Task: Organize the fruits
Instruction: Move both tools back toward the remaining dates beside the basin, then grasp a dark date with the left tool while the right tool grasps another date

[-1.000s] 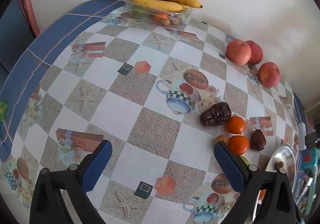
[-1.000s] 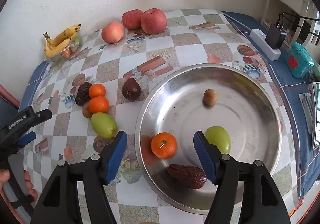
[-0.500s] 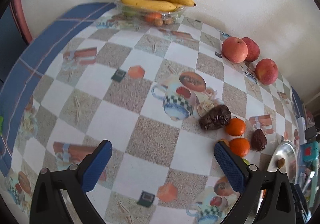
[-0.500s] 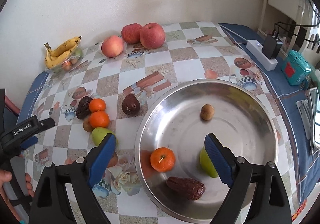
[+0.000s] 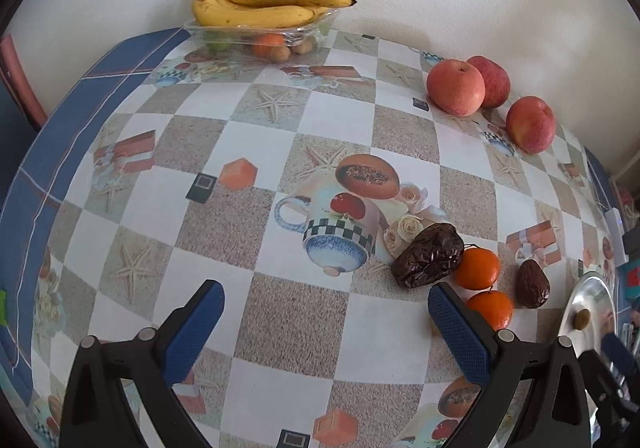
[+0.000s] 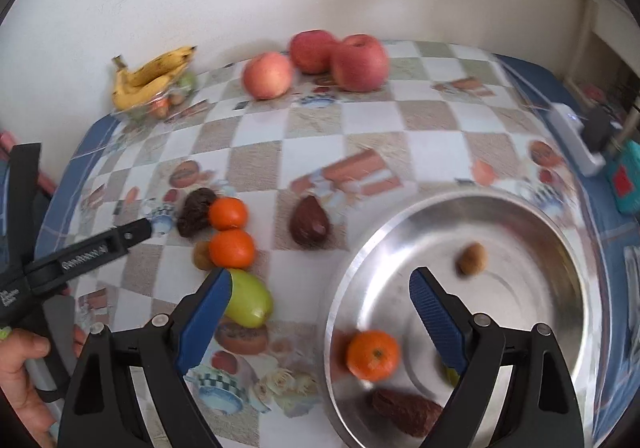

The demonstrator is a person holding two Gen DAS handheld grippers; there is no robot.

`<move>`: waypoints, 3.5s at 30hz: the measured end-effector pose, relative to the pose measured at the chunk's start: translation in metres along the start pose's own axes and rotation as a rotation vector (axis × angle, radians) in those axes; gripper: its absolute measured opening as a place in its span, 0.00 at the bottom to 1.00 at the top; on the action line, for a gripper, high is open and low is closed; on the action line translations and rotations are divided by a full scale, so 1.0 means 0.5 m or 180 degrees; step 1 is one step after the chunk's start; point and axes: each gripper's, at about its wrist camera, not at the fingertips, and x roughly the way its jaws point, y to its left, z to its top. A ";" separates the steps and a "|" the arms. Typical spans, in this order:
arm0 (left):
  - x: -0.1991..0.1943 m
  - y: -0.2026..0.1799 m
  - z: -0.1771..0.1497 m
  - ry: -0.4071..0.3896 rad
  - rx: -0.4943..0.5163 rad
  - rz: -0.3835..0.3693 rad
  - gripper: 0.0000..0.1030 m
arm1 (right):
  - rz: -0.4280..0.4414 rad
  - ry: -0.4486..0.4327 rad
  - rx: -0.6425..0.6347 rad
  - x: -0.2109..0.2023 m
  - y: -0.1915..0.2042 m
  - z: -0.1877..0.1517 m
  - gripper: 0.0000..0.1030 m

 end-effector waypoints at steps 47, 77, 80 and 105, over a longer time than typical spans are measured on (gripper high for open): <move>0.090 -0.004 0.068 0.0371 -0.0342 -0.0377 0.40 | -0.0240 0.0977 -0.0185 0.180 0.031 0.120 0.88; 0.099 0.050 0.080 0.0378 -0.0510 -0.0308 0.40 | -0.0333 0.1208 -0.0372 0.310 0.026 0.163 1.00; 0.099 0.049 0.080 0.0378 -0.0496 -0.0303 0.40 | -0.0315 0.1146 -0.0408 0.312 0.024 0.164 1.00; 0.096 0.039 0.070 0.0384 -0.0422 -0.0366 0.40 | -0.0462 0.1165 -0.0475 0.249 0.072 0.084 0.36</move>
